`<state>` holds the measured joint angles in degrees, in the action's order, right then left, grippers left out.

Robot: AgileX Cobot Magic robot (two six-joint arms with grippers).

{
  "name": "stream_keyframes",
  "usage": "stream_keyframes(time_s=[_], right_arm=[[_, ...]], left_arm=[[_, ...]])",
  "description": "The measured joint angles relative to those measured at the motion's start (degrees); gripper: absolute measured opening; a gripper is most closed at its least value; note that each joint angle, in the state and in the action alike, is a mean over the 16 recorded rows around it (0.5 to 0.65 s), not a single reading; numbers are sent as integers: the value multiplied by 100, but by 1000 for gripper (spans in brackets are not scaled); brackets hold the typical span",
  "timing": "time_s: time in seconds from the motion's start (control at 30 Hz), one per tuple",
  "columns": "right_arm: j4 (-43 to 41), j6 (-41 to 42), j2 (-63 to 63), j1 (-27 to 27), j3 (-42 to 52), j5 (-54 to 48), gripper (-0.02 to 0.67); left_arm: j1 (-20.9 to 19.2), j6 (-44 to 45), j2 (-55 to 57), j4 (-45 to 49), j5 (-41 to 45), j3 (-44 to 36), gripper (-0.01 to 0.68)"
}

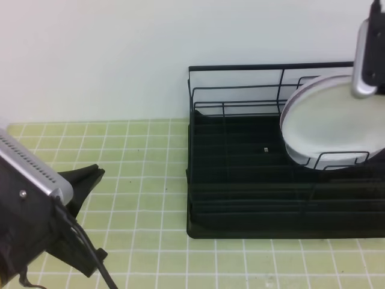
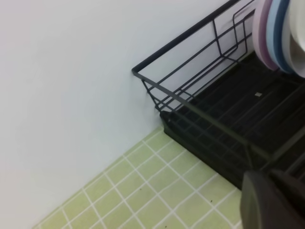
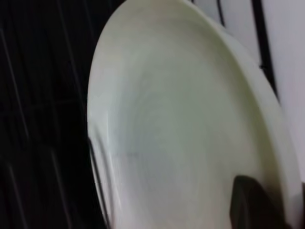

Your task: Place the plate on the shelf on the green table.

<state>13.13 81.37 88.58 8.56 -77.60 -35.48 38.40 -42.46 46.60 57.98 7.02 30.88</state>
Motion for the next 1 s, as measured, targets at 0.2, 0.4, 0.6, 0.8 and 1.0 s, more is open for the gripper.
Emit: stream_keyframes(time_s=[0.2,0.4,0.6,0.8,1.0], right_arm=[[-68,16,245,0,0,76,-1],[-113,18,384,0,0,130,44],[-130,-55,438,0,0,140,156],[-130,-215,445,0,0,153,273],[-203,-455,445,0,0,241,346]], left_arm=[[0,-153,0,185,46,0,-2],[0,-172,0,221,63,0,-2],[0,-209,0,253,67,0,-2],[0,-259,0,287,67,0,-2],[0,-309,0,302,67,0,-2]])
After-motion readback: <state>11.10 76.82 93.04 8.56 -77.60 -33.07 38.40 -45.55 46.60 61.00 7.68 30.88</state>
